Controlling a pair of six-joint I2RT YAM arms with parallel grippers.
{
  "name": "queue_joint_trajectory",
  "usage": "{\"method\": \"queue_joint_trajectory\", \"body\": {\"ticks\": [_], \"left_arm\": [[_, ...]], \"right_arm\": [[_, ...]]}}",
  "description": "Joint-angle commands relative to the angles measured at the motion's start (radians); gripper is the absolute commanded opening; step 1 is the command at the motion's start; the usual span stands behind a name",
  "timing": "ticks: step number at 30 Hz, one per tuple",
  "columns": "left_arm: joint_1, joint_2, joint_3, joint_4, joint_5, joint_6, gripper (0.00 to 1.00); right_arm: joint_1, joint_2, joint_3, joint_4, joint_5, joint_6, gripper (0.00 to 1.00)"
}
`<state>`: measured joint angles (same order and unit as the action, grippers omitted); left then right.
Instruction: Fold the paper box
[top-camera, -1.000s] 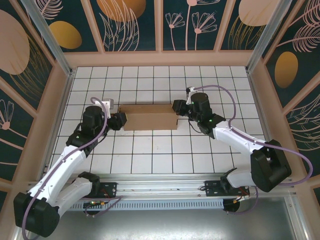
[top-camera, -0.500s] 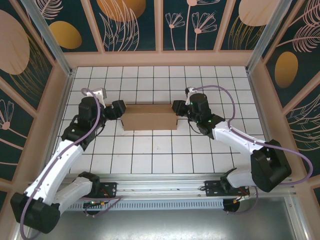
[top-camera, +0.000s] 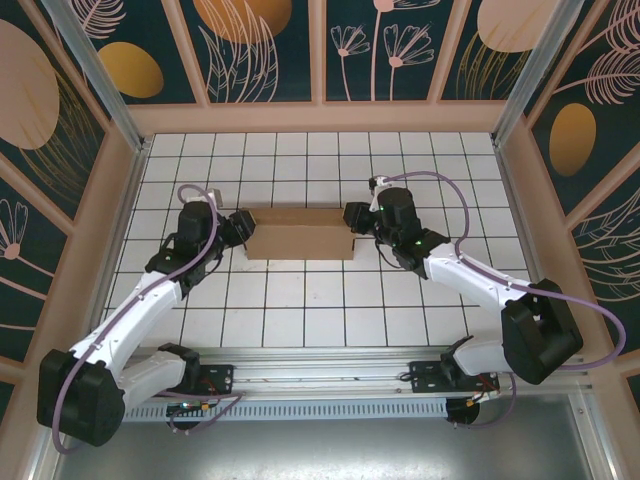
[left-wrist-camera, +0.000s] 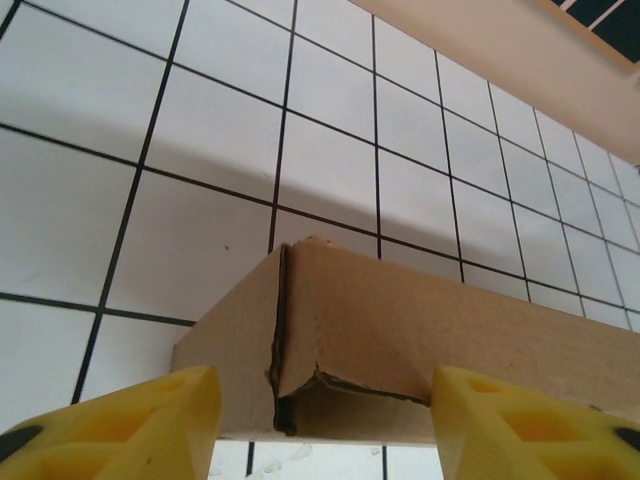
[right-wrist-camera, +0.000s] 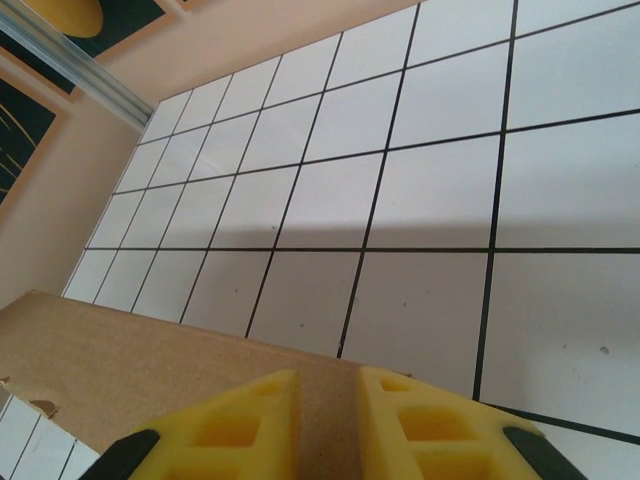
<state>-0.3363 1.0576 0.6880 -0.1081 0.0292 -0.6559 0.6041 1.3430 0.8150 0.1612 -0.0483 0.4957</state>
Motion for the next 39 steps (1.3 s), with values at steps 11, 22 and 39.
{"method": "queue_joint_trajectory", "body": {"ticks": [11,22,39], "left_arm": [[-0.004,-0.056,-0.102,0.054,0.026,-0.065,0.50],[-0.003,-0.045,-0.079,0.048,0.028,-0.059,0.50],[-0.004,-0.112,0.079,-0.049,0.023,0.053,0.70]], "right_arm": [[-0.044,-0.057,0.025,-0.077,-0.091,-0.005,0.34],[-0.114,-0.033,-0.026,-0.065,-0.352,0.004,0.37],[-0.135,-0.040,-0.063,-0.105,-0.280,-0.035,0.29]]}}
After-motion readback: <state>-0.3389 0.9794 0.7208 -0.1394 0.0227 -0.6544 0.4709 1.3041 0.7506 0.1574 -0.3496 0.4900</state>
